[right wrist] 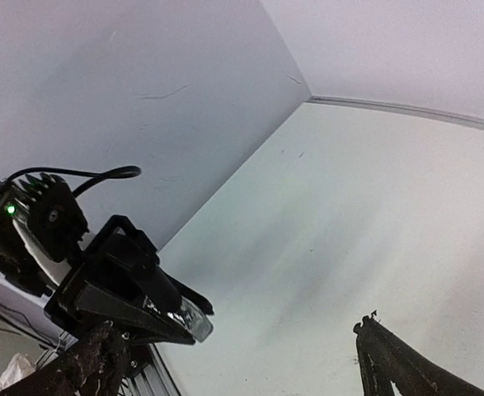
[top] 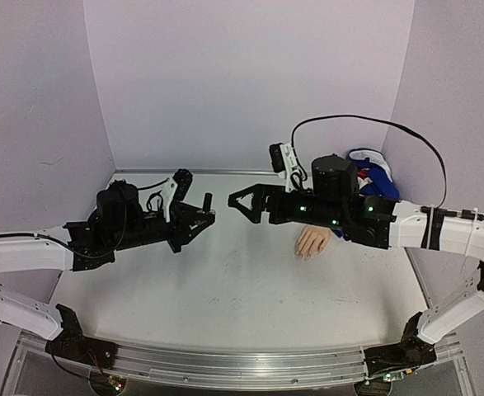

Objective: Paint the nails

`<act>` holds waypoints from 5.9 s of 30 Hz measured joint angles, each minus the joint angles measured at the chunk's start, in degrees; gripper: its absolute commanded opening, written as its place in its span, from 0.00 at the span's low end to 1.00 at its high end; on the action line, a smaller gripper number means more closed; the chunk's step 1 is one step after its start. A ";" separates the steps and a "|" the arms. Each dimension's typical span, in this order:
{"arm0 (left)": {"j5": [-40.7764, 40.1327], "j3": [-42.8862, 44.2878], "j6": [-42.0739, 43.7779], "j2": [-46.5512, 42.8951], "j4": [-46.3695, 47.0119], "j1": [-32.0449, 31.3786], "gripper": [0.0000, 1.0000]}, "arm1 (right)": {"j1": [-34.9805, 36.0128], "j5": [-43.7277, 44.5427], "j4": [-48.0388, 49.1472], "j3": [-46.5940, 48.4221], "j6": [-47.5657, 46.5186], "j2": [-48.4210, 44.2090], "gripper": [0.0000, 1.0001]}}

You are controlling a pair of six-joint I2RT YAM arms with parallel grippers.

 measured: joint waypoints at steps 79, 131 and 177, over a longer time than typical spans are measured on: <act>-18.82 -10.05 4.02 -10.49 -6.01 -0.33 0.00 | 12.68 19.08 -9.99 30.77 0.94 29.75 0.17; -16.26 -10.12 10.14 -8.76 0.83 0.17 0.00 | 9.84 11.98 -4.79 24.09 -3.54 24.81 0.33; 0.09 -6.60 4.11 -7.17 -0.72 3.96 0.00 | -0.22 -19.61 4.66 5.75 -17.22 8.55 0.74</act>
